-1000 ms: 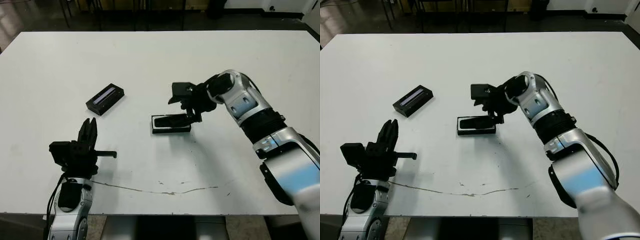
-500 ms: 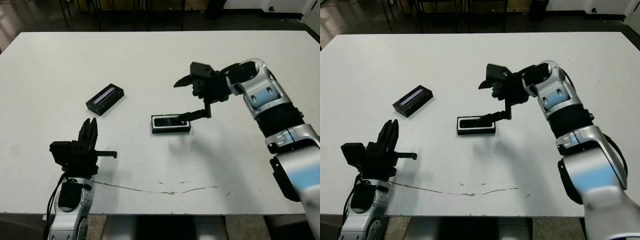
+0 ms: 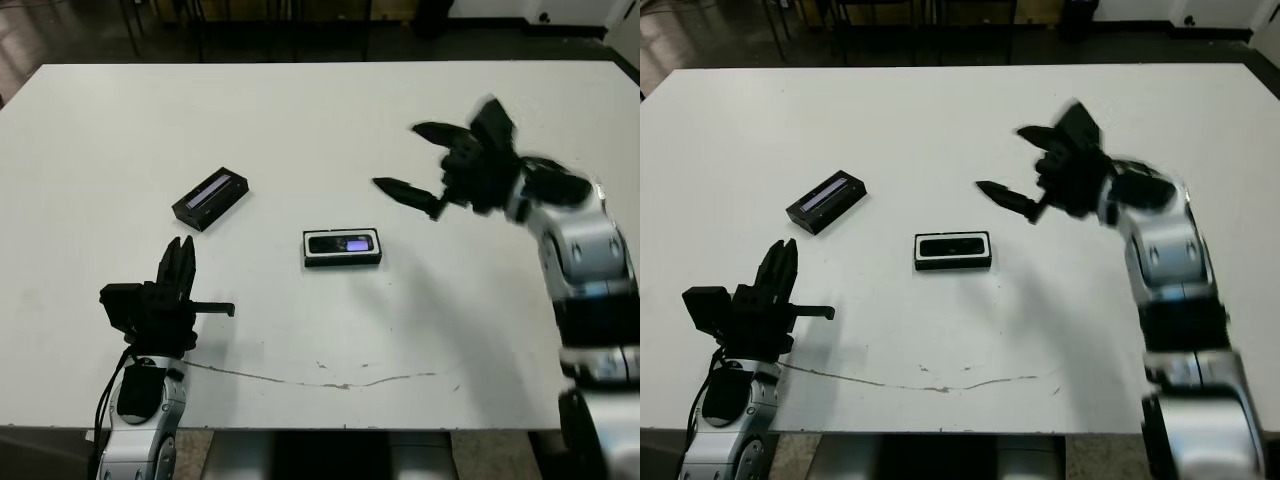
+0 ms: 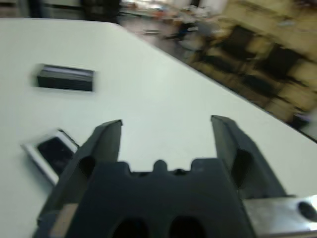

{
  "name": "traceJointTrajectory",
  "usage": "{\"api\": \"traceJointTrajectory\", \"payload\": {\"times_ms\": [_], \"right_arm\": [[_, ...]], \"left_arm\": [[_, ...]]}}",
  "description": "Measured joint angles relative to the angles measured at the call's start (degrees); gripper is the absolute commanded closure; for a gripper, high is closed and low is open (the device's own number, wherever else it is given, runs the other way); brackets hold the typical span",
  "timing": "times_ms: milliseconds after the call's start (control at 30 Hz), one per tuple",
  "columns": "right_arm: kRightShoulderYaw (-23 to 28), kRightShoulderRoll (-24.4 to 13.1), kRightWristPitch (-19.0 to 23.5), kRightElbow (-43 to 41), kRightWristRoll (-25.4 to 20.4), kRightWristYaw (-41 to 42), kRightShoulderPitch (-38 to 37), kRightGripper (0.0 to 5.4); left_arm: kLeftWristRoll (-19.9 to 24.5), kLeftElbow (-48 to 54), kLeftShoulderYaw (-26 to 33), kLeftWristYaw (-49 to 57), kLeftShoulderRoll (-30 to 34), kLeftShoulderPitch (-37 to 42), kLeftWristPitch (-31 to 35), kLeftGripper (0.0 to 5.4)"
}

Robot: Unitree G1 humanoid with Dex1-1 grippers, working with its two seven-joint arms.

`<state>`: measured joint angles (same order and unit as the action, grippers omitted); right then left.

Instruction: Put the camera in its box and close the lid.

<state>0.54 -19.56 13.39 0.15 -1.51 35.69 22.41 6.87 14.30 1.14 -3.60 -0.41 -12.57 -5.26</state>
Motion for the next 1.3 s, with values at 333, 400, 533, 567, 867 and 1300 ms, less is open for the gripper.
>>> {"api": "traceJointTrajectory", "payload": {"times_ms": [333, 400, 533, 567, 867, 1300], "right_arm": [[2.9, 4.5, -6.4, -10.0, -0.9, -13.7, -16.8, 4.2], [3.4, 5.4, -6.5, -11.2, -1.7, -15.2, -18.5, 4.65], [3.4, 7.8, -7.2, -13.3, -1.6, -19.7, -21.0, 5.37], [3.4, 8.5, -7.9, -13.5, -1.5, -21.0, -21.4, 5.37], [1.7, 13.1, -11.2, -13.4, 1.0, -28.2, -23.1, 5.37], [-0.3, 17.2, -12.5, -11.1, 3.8, -34.1, -23.0, 5.37]], "left_arm": [[0.2, -0.1, -0.1, 0.1, 0.0, 0.1, 0.2, 5.4], [0.2, -0.1, -0.1, 0.1, 0.0, 0.2, 0.2, 5.4], [0.1, -0.1, -0.1, 0.1, 0.1, 0.6, 0.3, 5.4], [0.1, -0.1, -0.1, 0.1, 0.1, 0.7, 0.3, 5.4], [0.1, -0.1, 0.6, 0.1, 0.7, 1.2, 0.7, 5.4], [0.6, 4.8, 4.8, -1.6, 6.8, 5.6, 7.3, 5.4]]}}
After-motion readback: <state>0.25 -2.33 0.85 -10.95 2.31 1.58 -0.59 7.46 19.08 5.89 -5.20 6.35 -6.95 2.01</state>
